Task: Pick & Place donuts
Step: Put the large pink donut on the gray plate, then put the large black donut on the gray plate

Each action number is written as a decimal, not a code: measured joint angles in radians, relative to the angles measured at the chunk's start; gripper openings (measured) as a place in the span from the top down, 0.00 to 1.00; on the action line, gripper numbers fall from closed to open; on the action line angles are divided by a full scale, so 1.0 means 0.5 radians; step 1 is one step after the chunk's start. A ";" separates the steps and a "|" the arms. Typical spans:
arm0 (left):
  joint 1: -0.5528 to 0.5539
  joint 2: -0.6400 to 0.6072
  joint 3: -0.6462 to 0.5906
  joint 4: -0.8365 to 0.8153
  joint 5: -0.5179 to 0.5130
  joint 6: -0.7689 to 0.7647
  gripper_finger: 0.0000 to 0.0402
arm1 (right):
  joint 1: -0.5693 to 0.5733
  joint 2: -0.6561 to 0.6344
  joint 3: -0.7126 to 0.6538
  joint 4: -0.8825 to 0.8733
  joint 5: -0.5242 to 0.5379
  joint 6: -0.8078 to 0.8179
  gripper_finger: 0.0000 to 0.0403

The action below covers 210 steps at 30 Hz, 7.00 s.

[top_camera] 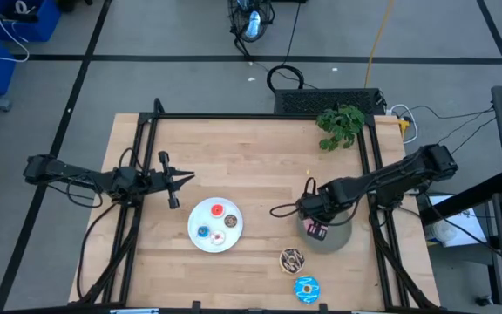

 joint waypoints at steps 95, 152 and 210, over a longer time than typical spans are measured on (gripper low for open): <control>0.001 0.000 0.000 -0.033 -0.015 -0.041 0.91 | 0.657 0.711 1.069 -0.053 0.086 -0.322 1.00; 0.001 0.000 0.000 -0.061 -0.014 -0.036 0.91 | 0.551 0.721 1.009 0.179 0.405 -0.703 0.75; 0.000 0.000 0.000 -0.060 -0.014 -0.037 0.91 | 0.473 0.718 0.226 0.990 0.184 -0.691 0.91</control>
